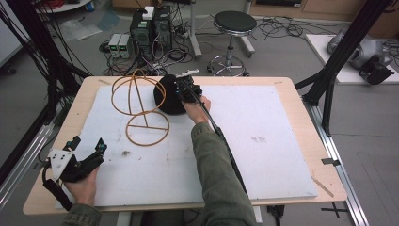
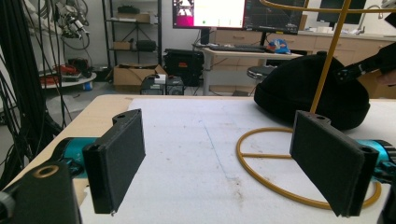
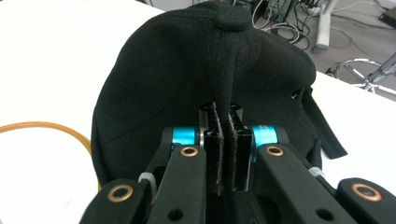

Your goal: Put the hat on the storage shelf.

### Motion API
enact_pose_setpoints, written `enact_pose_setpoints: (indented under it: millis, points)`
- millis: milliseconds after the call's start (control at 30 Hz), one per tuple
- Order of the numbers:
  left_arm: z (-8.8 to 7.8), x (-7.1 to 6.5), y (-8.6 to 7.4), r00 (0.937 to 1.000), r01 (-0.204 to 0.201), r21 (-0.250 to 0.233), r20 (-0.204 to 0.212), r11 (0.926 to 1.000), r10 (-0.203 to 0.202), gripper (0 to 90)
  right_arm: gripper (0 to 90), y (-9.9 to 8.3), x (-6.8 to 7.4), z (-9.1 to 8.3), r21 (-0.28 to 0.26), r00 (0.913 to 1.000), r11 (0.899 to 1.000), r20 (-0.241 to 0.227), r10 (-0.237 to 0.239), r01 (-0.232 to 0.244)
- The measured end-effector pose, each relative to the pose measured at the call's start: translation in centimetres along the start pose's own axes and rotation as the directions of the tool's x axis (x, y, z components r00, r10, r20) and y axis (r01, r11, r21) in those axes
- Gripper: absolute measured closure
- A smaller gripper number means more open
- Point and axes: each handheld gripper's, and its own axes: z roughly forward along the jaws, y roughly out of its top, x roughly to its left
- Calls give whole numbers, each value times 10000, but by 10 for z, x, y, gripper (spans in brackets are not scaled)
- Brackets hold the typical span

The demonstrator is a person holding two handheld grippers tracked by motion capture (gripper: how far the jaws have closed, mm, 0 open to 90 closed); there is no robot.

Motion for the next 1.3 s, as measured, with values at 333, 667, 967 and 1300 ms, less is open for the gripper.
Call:
enact_pose_setpoints:
  millis: [333, 667, 967, 1300]
  points:
    - [2, -2, 1, 10000, -56, -41, 62, 10000, 57, 183, 876, 3, -21, -39, -1213, 9991, 9922, 286, 328, -291]
    - [4, -5, 2, 9998, -141, -43, 134, 9999, 142, 184, 871, 12, -43, -95, -2764, 9979, 9600, 326, 552, -441]
    - [6, -6, 1, 9998, -113, -111, 149, 9999, 115, 185, 872, 15, -57, -132, -3917, 9980, 9184, 42, 628, -561]
    - [5, -6, 2, 9997, -154, -52, 187, 9999, 154, 185, 872, 20, -56, -167, -5355, 9923, 8373, -1077, 615, -1100]
